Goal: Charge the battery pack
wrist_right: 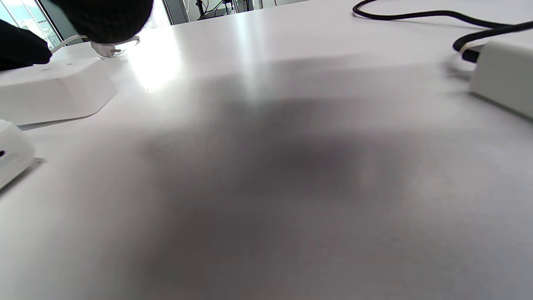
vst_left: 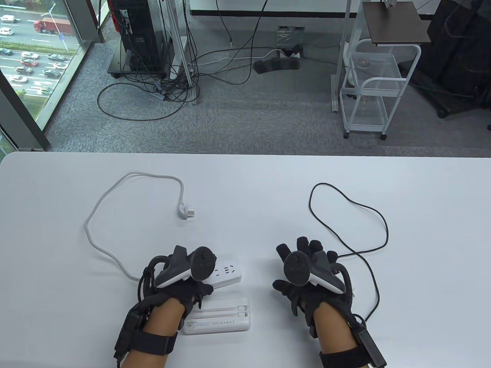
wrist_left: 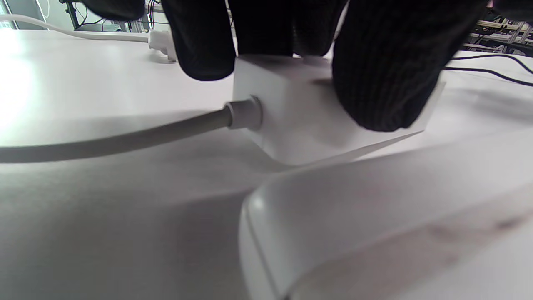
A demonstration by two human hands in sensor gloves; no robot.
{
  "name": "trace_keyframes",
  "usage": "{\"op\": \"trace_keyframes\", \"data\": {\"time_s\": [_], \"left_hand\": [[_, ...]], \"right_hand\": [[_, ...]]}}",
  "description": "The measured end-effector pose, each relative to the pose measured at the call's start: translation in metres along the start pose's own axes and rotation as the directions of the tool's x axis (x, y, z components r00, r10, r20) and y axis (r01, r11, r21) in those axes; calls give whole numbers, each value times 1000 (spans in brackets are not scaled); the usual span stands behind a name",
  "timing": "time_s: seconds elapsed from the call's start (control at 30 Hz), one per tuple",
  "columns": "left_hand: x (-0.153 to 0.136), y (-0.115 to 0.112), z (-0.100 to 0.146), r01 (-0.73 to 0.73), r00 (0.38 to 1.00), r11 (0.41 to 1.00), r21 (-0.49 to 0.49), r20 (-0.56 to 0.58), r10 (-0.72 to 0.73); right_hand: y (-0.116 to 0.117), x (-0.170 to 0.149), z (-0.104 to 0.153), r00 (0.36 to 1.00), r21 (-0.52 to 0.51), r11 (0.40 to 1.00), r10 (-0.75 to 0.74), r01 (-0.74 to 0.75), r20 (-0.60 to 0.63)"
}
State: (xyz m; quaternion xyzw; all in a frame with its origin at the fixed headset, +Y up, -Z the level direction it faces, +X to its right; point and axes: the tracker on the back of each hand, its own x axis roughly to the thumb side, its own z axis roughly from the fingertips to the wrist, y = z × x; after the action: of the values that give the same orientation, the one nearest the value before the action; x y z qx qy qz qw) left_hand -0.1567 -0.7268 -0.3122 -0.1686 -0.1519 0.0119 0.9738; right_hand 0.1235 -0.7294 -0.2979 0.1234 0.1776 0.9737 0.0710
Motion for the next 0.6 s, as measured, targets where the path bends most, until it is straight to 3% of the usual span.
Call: {"op": "trace_keyframes", "data": {"time_s": [0.2, 0.33, 0.43, 0.6], "left_hand": [[1, -2, -1, 12, 1000, 1000, -14, 0, -12], [-1, 0, 3, -10, 1000, 1000, -30, 10, 10], [-6, 7, 9, -84, 996, 996, 17, 28, 84], [-13, 9, 20, -130, 990, 989, 70, 59, 126]], "right_hand": [[-1, 1, 0, 1000, -5, 1000, -9, 9, 10], [-17, -6, 9, 999, -100, 994, -48, 47, -4], [-29, -19, 19, 992, -190, 976, -118, 110, -32], [-32, -42, 21, 974, -203, 963, -202, 178, -105]]}}
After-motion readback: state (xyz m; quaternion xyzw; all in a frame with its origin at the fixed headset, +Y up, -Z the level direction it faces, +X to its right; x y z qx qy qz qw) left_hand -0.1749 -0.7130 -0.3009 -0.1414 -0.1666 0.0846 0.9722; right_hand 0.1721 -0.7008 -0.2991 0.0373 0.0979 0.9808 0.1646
